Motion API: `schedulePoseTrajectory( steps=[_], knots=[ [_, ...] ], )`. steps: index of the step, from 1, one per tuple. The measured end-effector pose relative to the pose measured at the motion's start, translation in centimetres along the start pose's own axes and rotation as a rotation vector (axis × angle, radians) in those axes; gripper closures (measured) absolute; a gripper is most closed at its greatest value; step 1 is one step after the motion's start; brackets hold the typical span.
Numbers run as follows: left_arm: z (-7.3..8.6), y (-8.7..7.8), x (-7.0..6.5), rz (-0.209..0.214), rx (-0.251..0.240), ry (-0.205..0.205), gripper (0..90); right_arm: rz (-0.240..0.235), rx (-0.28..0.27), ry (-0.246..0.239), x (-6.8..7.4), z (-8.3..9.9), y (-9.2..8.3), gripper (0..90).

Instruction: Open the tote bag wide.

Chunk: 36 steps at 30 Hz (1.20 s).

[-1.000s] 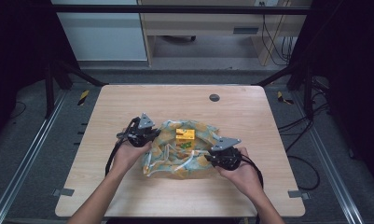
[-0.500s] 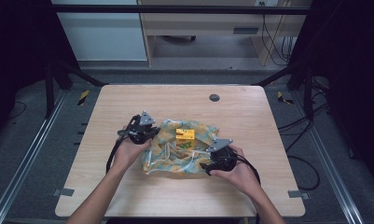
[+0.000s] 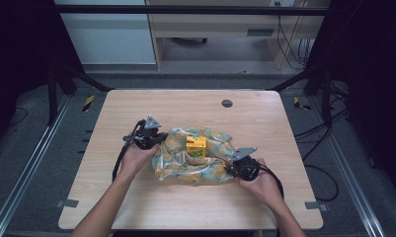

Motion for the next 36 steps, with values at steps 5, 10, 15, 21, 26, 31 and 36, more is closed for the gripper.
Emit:
schedulePoseTrajectory(
  steps=[5,10,15,21,26,31,36],
  knots=[
    [0.5,0.9,0.5,0.005,0.015,-0.021,88.5,0.013,0.022,0.017,-0.9,1.1,0.2,90.0],
    [1.1,1.4,0.7,0.011,0.033,-0.023,88.7,0.014,0.023,0.032,-1.4,1.4,0.3,90.0],
    [1.4,1.7,0.8,0.015,0.042,-0.023,89.1,0.017,0.023,0.037,-1.5,1.6,0.2,90.0],
    [1.7,1.9,0.8,0.012,0.053,-0.023,89.3,0.023,0.027,0.036,-1.6,1.7,0.2,90.0],
    [1.9,2.0,0.8,0.015,0.055,-0.025,89.4,0.022,0.024,0.038,-1.7,1.9,0.1,90.0],
    [2.0,2.1,0.8,0.011,0.060,-0.020,89.4,0.033,0.030,0.034,-1.8,1.9,0.1,90.0],
    [2.3,2.2,0.7,0.013,0.063,-0.019,89.4,0.043,0.030,0.030,-1.9,2.0,0.1,90.0]
  ],
)
Point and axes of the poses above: each handheld gripper's, and its own axes: y roughly forward along the jaws, z roughly out of its underside, x roughly to its left, the point moved 1 cm from there along y, roughly forward along the jaws, and after that the axes turned 12 degrees about z, right-handed, at the moved point
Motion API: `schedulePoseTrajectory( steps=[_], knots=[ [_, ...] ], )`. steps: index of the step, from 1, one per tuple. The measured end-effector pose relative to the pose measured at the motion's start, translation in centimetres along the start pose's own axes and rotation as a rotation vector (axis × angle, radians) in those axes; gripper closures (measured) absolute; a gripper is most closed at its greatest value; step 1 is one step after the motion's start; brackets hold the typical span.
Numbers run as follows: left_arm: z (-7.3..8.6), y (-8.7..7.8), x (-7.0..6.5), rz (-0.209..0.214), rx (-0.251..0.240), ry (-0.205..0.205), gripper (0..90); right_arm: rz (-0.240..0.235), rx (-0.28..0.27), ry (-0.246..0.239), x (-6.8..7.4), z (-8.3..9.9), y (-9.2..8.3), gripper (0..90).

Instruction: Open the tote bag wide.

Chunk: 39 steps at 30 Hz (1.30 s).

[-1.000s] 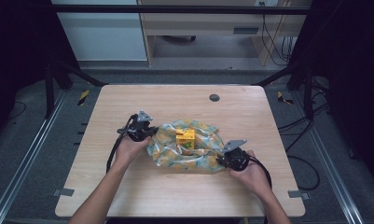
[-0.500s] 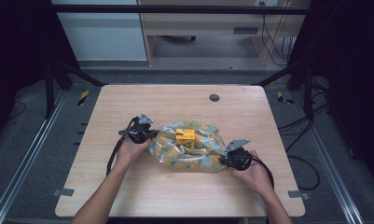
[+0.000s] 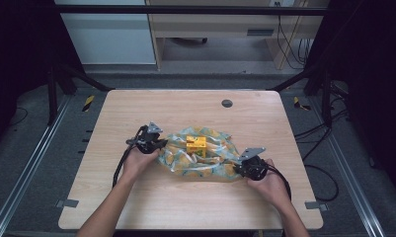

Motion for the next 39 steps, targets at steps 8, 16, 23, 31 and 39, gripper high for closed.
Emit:
schedulePoseTrajectory(
  steps=[8,16,23,31,39],
  knots=[
    [0.2,-0.1,-0.2,-0.001,-0.003,0.001,89.3,0.005,0.001,0.004,0.0,0.1,0.0,90.0],
    [0.0,-2.0,-0.9,-0.040,-0.089,0.010,53.9,0.007,-0.085,0.042,0.5,-0.8,-1.0,53.5],
    [-1.4,-4.8,-2.6,-0.032,-0.190,0.068,36.7,0.020,-0.232,0.055,1.2,-3.4,-3.7,22.0],
    [-2.5,-7.5,-3.9,-0.031,-0.256,0.069,22.4,0.049,-0.357,0.092,0.9,-4.9,-6.6,13.0],
    [-0.1,-9.8,-3.0,-0.073,-0.244,0.031,13.9,0.177,-0.353,0.209,-2.3,-2.1,-7.1,6.8]
  ],
)
Point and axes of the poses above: each handheld gripper's, and its own axes: y roughly forward along the jaws, z roughly out of its underside, x roughly to its left, the point moved 1 cm from there along y, roughly forward along the jaws, and after that the axes turned 12 degrees about z, right-handed, at the moved point
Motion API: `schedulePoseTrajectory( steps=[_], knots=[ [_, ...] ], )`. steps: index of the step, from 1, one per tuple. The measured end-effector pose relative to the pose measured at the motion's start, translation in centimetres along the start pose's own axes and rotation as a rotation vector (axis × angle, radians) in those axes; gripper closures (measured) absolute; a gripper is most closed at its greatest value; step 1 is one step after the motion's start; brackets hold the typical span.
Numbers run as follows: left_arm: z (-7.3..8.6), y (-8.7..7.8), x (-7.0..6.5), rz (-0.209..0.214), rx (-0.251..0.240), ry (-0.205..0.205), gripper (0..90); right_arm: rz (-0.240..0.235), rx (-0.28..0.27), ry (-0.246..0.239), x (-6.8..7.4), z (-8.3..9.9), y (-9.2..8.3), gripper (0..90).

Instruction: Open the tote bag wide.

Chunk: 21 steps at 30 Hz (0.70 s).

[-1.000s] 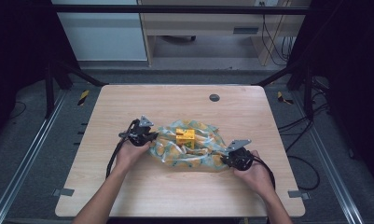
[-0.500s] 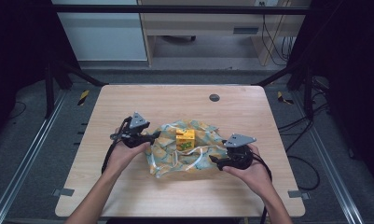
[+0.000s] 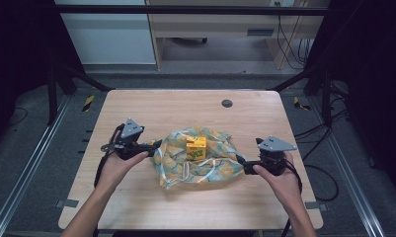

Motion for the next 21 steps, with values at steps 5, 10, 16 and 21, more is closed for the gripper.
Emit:
schedulePoseTrajectory(
  steps=[5,10,16,21],
  knots=[
    [2.5,-1.7,1.2,-0.036,0.012,-0.027,9.3,0.099,0.065,0.059,-2.1,2.1,0.5,7.4],
    [5.6,-3.3,2.5,-0.074,0.018,-0.077,7.8,0.201,0.171,0.105,-3.8,4.5,1.2,12.0],
    [8.8,-4.0,4.0,-0.130,0.051,-0.141,7.3,0.226,0.239,0.118,-4.2,6.6,1.7,14.1],
    [9.9,-4.3,4.6,-0.165,0.099,-0.143,7.5,0.264,0.296,0.072,-4.2,7.7,2.0,13.5]
  ],
)
Point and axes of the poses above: each handheld gripper's, and its own axes: y roughly forward along the jaws, z roughly out of its underside, x roughly to its left, the point moved 1 cm from there along y, roughly forward along the jaws, and after that the axes turned 12 degrees about z, right-handed, at the moved point
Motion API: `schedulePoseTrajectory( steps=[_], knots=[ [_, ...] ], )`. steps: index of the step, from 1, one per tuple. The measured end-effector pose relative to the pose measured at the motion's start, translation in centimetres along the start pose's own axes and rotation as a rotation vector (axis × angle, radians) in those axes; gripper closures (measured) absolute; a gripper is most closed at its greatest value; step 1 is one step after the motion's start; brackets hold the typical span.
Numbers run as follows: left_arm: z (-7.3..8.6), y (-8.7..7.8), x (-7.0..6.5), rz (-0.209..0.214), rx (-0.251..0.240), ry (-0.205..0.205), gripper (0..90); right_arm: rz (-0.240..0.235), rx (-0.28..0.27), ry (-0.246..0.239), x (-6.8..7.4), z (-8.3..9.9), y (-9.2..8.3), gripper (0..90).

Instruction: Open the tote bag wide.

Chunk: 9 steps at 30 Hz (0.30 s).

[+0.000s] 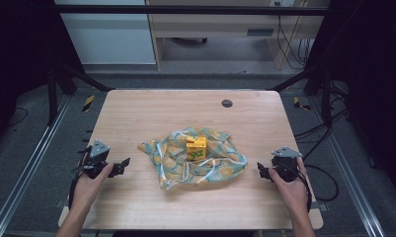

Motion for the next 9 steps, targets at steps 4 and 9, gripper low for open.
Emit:
schedulePoseTrajectory(
  steps=[4,9],
  knots=[
    [0.38,-0.14,0.54,-0.011,-0.009,-0.047,7.5,0.008,0.015,0.013,-0.36,0.47,0.01,12.5],
    [0.37,-0.24,0.59,-0.010,-0.012,-0.043,7.5,-0.001,-0.010,0.025,-0.11,0.32,-0.47,10.8]
  ],
)
Point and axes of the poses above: each handheld gripper's, and its own axes: y roughly forward along the jaws, z roughly out of its underside, x roughly to its left, the point moved 1 cm from there along y, roughly forward along the jaws, and after that the axes turned 12 degrees about z, right-handed, at the moved point
